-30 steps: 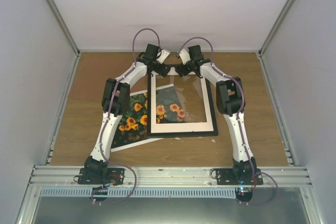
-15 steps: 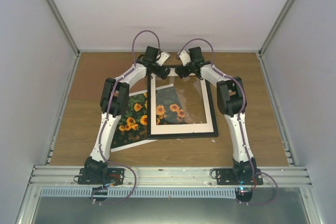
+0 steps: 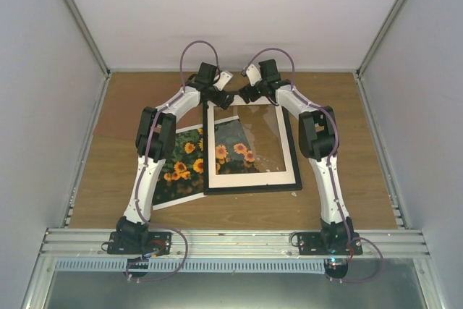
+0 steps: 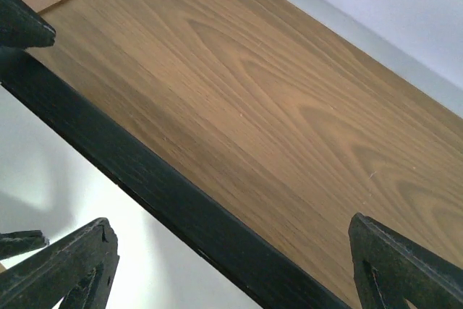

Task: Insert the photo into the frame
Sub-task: Adjust the photo frame item on the photo frame.

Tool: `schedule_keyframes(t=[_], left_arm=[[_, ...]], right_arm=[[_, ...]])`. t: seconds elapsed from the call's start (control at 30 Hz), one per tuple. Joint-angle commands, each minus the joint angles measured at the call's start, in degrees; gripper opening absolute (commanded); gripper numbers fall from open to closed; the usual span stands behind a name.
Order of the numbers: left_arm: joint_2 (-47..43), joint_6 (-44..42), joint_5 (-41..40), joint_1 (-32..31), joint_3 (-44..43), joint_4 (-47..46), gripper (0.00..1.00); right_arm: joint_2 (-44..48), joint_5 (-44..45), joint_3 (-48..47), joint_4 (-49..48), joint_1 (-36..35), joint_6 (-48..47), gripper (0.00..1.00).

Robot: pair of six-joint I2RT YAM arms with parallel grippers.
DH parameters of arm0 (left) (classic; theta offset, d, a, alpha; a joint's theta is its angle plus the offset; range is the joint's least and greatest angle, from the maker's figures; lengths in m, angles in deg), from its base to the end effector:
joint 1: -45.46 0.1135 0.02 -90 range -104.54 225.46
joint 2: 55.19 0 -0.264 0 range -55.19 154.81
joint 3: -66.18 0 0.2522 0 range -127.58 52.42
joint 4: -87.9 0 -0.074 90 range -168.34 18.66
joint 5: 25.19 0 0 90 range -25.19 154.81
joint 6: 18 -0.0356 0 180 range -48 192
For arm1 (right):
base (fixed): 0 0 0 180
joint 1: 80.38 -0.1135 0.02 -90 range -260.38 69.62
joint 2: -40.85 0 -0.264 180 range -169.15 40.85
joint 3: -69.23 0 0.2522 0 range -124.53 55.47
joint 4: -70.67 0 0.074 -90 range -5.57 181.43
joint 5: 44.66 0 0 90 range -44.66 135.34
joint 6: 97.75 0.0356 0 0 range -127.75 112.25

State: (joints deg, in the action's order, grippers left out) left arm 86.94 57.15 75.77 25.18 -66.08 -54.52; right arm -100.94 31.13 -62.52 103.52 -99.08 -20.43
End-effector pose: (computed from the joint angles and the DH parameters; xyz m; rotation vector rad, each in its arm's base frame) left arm 0.5141 -0.1972 0.1521 0.8081 2.2565 -0.2737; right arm 0.5232 0.1863 0.1590 -0.7461 2.1917 0.3407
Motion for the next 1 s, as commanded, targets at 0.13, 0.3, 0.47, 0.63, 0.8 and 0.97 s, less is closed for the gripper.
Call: schedule_keyframes(t=[0.13, 0.3, 0.47, 0.63, 0.8, 0.97], left_arm=[[3.09, 1.32, -0.83, 0.15, -8.86, 1.31, 0.99], [4.77, 0.34, -2.25, 0.19, -9.21, 0.99, 0.99], [5.79, -0.24, -3.84, 0.29, -9.12, 2.54, 0.99], [5.97, -0.74, -4.84, 0.28, -8.91, 3.43, 0.99], [4.66, -0.83, -3.66, 0.16, -5.55, 4.76, 0.99], [3.31, -1.20, -2.66, -0.07, -2.88, 4.34, 0.98]], right_arm=[[-3.00, -0.09, -0.29, 0.03, -0.39, 0.52, 0.87], [-3.95, 1.06, 0.05, 0.05, -0.51, -0.09, 0.87], [-4.02, 0.74, 0.23, 0.07, -0.51, -0.12, 0.86], [-3.47, 0.42, 0.22, 0.27, -0.68, -0.39, 0.87], [-3.05, 0.15, -0.94, 0.14, -0.66, 0.42, 0.87], [-3.36, -0.27, -1.72, -0.49, -0.94, 1.01, 0.87]])
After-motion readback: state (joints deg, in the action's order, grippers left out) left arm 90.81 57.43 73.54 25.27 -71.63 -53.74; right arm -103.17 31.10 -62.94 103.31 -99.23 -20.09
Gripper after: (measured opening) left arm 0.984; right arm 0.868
